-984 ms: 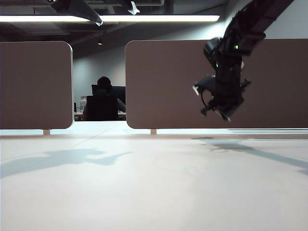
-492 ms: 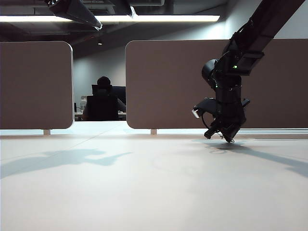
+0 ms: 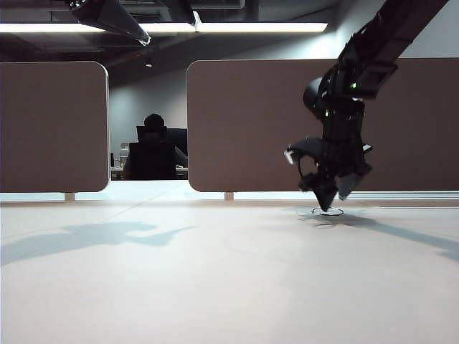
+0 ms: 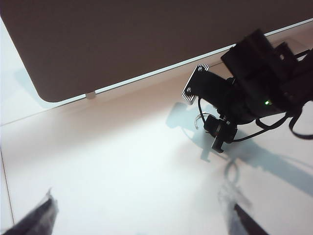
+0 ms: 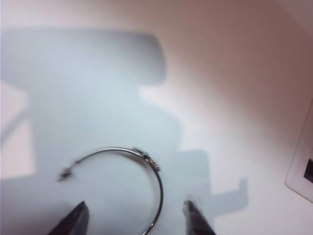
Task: Hang the earring on the hook.
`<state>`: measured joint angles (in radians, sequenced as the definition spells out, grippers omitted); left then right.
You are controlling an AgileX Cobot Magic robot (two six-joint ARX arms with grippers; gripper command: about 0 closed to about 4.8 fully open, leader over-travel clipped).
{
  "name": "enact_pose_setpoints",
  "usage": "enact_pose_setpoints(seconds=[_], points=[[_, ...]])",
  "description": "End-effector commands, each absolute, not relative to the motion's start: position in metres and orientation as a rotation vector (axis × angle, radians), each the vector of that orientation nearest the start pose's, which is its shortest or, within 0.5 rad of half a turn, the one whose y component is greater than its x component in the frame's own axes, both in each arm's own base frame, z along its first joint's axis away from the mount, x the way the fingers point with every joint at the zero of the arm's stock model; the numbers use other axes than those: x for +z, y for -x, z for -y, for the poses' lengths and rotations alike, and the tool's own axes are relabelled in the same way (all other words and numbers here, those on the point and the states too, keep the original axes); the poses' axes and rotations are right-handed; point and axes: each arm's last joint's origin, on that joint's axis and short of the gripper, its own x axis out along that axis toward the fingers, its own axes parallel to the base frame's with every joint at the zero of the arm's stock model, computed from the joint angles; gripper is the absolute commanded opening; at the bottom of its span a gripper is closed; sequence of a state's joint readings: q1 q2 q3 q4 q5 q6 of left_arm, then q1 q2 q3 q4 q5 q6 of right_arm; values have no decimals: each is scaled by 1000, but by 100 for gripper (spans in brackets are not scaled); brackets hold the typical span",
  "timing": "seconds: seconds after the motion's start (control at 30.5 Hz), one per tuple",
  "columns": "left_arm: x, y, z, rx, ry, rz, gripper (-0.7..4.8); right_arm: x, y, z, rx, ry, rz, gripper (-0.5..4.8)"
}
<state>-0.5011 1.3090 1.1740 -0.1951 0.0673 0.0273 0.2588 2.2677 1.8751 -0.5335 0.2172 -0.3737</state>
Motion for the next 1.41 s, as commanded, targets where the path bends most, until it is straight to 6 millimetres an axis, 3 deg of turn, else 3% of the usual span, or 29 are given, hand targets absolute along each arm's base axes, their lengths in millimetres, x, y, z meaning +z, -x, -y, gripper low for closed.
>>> enact_pose_setpoints(seconds=[0.03,0.23,0.39,0.75,0.92,1.21,1.25,1.28,1.31,1.41], points=[[357,-257,143,-567,-99,-303,479,223,-478,-113,209,436,-812,251],[357,-256,143,-568,-98,-303,479,240,-483,-65,295,64,-794,219],[357,-257,143,-568,-98,-302,479,237,-486,-37,317,-24,-807,220],[357,-257,143,-566,-97,-295,479,230,-489,-44,386,46,-794,220],[357,-257,143,-566,-97,-295,479,209,-489,-51,486,139,-842,220],[357,-257,143,-568,-113,-292,479,168,-498,-55,479,182,-913,219],[357,-257,143,-568,-113,-292,479,165,-498,-55,472,187,-924,189],[357,-257,143,-568,-112,-292,479,163,-498,-55,473,185,-933,115],[357,-257,143,-568,-113,-292,479,159,-498,-55,474,183,-946,-12],[357,-257,143,-568,-112,-291,479,157,-497,-55,475,176,-958,-2]])
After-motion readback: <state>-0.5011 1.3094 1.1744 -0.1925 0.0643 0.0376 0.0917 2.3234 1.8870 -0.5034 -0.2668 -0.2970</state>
